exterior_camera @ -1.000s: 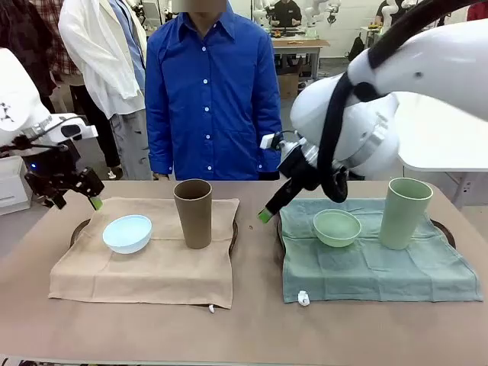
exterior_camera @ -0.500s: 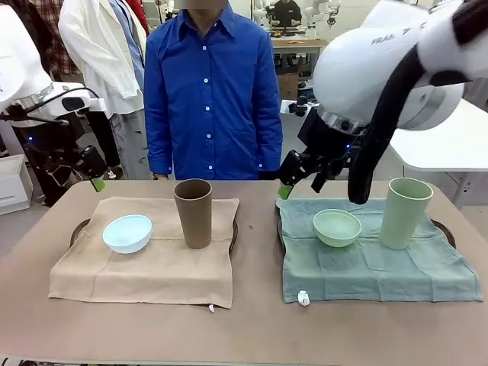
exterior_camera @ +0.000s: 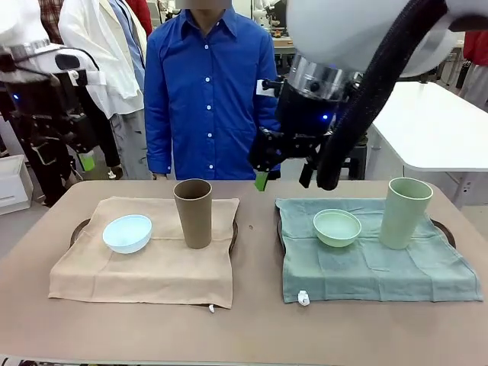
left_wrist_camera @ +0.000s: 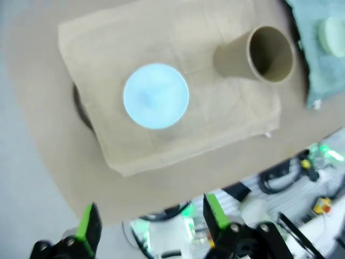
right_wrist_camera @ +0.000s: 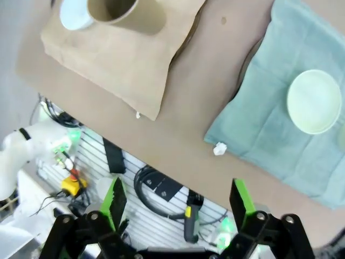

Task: Set up a tray with a mat and arrange the tableware.
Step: Place the Picnic Bowl and Reusable plastic cup back onto the Handle tray in front of the human's position.

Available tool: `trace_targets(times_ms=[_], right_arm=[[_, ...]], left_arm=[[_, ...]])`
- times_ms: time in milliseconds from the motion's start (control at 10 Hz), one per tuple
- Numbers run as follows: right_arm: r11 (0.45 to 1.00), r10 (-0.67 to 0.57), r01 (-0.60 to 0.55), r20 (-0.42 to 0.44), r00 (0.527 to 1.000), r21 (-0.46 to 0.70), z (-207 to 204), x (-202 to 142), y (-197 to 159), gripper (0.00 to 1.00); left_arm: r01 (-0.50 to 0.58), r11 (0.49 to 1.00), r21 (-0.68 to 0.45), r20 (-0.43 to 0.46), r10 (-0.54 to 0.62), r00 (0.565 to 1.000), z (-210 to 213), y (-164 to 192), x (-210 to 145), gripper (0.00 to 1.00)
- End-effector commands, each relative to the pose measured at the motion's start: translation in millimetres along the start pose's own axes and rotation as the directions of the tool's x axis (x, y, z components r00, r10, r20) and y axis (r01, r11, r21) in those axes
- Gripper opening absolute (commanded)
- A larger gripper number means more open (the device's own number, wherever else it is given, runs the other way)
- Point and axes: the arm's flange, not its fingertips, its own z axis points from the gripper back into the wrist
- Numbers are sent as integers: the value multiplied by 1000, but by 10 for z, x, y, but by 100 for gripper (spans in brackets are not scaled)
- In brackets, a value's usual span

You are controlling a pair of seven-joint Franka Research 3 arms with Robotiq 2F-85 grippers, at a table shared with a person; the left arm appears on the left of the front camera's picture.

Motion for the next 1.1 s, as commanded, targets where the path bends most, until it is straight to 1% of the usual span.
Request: trace_targets(times_ms=[0, 100, 1000], right_arm=[[996, 33, -38, -54, 998, -83, 31, 159, 157, 100], [1000, 0, 0, 0, 1000, 0, 0, 0, 0, 100], [1000, 0, 0, 0, 1000, 0, 0, 0, 0, 100]], left_arm=[[-77, 997, 9, -57, 77, 995, 223, 13, -17, 100], [0, 1000, 0, 0, 0, 1000, 0, 0, 0, 100], [0, 1000, 0, 0, 0, 1000, 0, 0, 0, 100]])
